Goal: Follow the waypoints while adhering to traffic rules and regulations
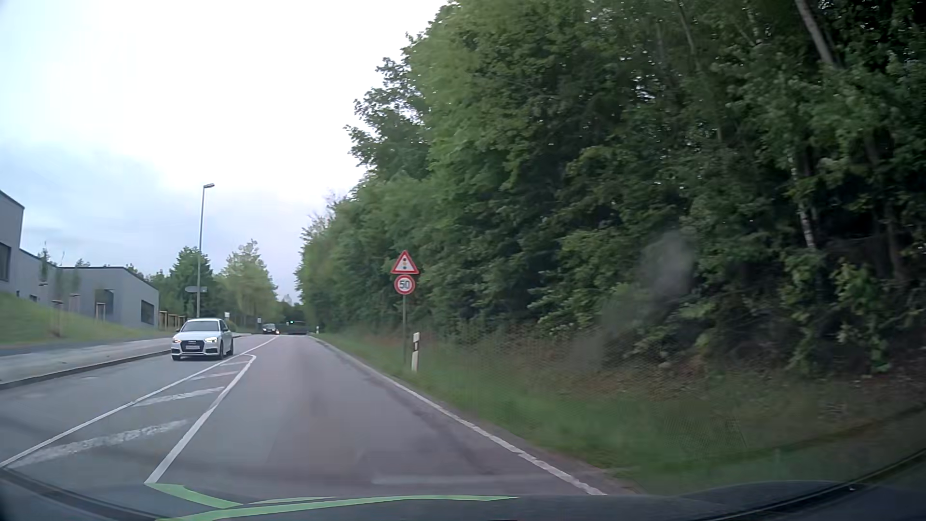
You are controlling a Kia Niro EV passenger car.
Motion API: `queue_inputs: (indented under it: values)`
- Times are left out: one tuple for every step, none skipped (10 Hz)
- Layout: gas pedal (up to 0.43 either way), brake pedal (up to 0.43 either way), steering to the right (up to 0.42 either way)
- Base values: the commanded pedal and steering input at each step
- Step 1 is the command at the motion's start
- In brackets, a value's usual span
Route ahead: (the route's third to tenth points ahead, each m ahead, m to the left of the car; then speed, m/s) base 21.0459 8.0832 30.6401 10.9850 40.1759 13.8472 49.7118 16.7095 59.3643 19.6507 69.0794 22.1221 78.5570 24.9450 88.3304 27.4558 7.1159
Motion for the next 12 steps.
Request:
queue_inputs:
  values:
    - [0.398,0.000,-0.272]
    - [0.409,0.000,-0.248]
    - [0.409,0.000,-0.221]
    - [0.421,0.000,-0.186]
    - [0.421,0.000,-0.155]
    - [0.421,0.000,-0.114]
    - [0.429,0.000,-0.079]
    - [0.441,0.000,-0.058]
    - [0.441,0.000,-0.041]
    - [0.441,0.000,-0.030]
    - [0.441,0.000,-0.025]
    - [0.449,0.000,-0.023]
